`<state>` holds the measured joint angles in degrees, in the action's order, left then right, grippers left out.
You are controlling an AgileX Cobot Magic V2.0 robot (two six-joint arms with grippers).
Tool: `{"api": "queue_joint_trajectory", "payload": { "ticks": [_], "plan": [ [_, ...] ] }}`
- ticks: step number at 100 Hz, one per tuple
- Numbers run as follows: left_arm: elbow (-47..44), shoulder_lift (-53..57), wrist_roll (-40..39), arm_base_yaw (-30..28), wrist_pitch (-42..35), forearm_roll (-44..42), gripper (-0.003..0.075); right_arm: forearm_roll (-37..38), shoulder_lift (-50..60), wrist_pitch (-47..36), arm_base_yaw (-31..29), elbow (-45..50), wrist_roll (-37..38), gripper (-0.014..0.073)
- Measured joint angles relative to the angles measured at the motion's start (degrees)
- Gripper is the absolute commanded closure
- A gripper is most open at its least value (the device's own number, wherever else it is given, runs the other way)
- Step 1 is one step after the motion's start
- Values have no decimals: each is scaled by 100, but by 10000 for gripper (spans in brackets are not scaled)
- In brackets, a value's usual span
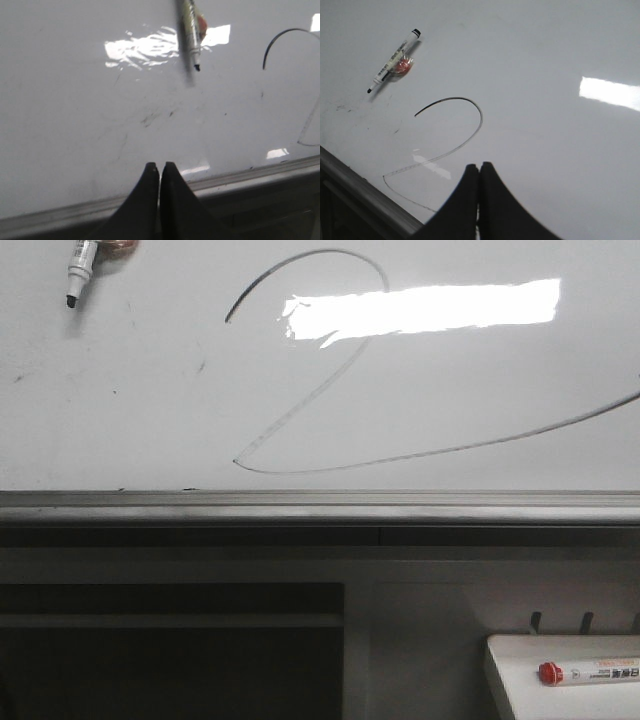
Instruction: Write number 2 on whiteboard
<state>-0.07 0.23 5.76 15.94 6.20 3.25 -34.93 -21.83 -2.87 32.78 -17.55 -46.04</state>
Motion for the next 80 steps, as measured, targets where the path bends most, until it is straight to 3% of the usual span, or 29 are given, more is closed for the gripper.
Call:
{"api": "queue_joint_trajectory", "payload": {
  "ticks": [35, 80],
  "plan": [
    [0, -1, -119, -610, 1209, 24, 741, 0, 0, -9, 0, 0, 0, 654],
    [0, -1, -140, -610, 1235, 24, 741, 0, 0, -9, 0, 0, 0, 654]
  ]
}}
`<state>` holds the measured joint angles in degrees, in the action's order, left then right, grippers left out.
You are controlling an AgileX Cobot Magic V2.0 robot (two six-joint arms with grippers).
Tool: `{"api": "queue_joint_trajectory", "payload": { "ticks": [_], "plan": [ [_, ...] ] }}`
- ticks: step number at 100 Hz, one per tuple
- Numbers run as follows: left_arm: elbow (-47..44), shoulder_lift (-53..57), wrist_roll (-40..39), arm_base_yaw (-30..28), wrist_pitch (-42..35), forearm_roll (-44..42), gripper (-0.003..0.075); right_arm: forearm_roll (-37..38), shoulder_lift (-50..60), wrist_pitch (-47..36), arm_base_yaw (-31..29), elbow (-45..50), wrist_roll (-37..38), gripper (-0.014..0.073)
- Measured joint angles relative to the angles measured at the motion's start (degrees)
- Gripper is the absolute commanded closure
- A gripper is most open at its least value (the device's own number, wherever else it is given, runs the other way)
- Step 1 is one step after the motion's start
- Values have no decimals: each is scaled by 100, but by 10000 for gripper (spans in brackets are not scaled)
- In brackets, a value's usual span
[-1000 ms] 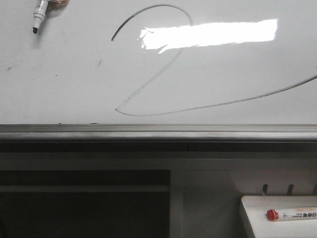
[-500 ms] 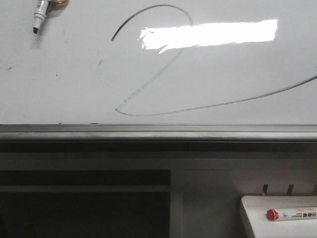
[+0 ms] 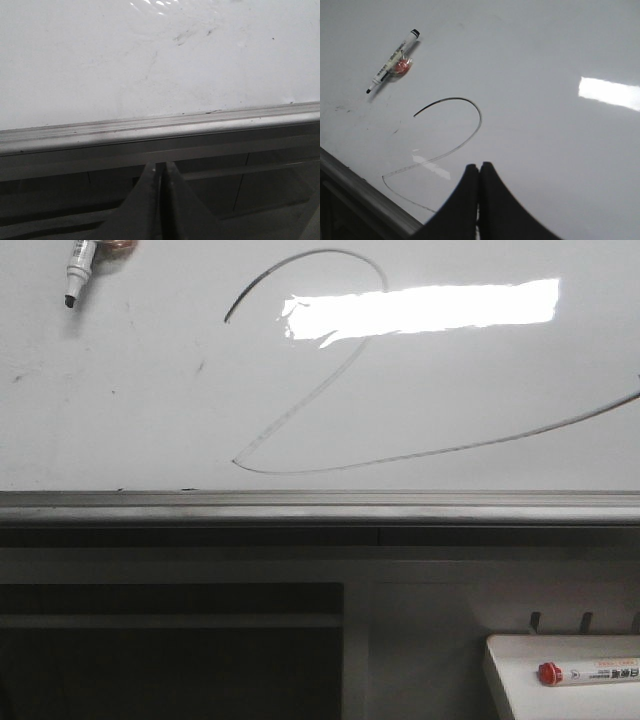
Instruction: Write number 2 on whiteboard
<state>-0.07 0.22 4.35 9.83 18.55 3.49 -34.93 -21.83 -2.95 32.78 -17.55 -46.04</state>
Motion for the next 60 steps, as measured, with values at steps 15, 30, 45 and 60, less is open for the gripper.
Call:
{"api": "queue_joint_trajectory", "payload": {
  "ticks": [15, 30, 45, 60],
  "plan": [
    [0, 0, -2, 0, 0, 0, 741, 0, 0, 0, 0, 0, 0, 654],
    [0, 0, -2, 0, 0, 0, 741, 0, 0, -12, 0, 47, 0, 654],
    [0, 0, -12, 0, 0, 0, 741, 70, 0, -330, -30, 430, 18, 654],
    [0, 0, -12, 0, 0, 0, 741, 1646, 9, -1177, -199, 1258, 1838, 654]
  ]
}}
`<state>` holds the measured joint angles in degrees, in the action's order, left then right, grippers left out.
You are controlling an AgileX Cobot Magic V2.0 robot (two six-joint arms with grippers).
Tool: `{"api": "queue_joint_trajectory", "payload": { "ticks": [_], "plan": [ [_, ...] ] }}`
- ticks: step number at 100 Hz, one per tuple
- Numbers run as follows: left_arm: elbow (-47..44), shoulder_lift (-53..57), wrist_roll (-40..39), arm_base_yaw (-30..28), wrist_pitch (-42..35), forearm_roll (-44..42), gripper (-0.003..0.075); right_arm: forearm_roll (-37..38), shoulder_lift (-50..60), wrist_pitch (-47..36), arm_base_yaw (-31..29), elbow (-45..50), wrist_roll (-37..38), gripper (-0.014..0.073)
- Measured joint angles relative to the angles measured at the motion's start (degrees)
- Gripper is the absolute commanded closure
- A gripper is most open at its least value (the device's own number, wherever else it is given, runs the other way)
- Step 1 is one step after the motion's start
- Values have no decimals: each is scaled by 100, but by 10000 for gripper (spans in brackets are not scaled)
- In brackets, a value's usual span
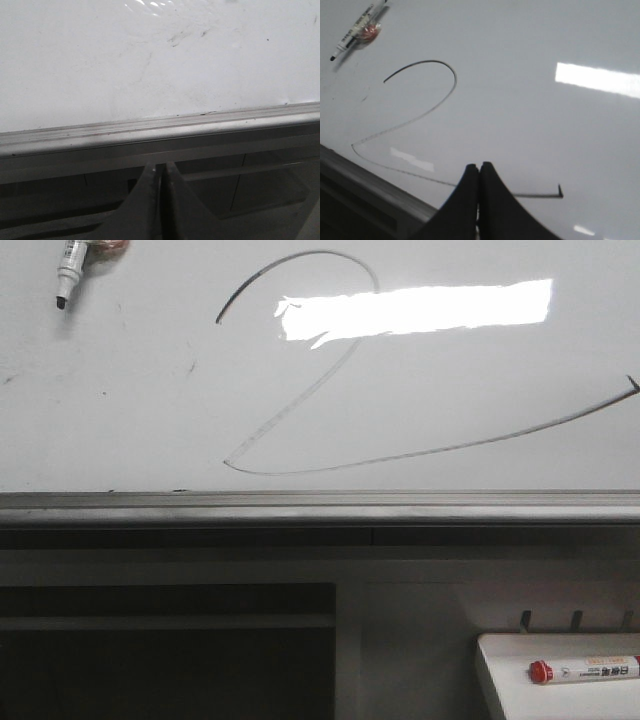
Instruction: Write number 2 on whiteboard
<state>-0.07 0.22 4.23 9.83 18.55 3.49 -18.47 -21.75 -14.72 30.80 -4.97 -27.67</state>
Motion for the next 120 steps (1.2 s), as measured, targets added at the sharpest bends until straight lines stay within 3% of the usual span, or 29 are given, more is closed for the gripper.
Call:
{"api": "queue_joint_trajectory", "payload": {
  "ticks": [12, 26, 37, 52, 63, 120],
  "plan": [
    [0, 0, 0, 0, 0, 0, 741, 1659, 13, -200, -426, 574, 2516, 654],
    [0, 0, 0, 0, 0, 0, 741, 2640, 439, 189, -882, 587, 3536, 654],
    [0, 0, 0, 0, 0, 0, 741, 2794, 1032, 840, -1081, 587, 3684, 654],
    [0, 0, 0, 0, 0, 0, 741, 2835, 2037, 2405, -1251, 587, 3724, 654],
    [0, 0, 0, 0, 0, 0, 741, 2844, 2215, 3232, -1320, 587, 3733, 655],
    [0, 0, 0, 0, 0, 0, 741, 2844, 2228, 3310, -1344, 577, 3733, 654]
  ]
}}
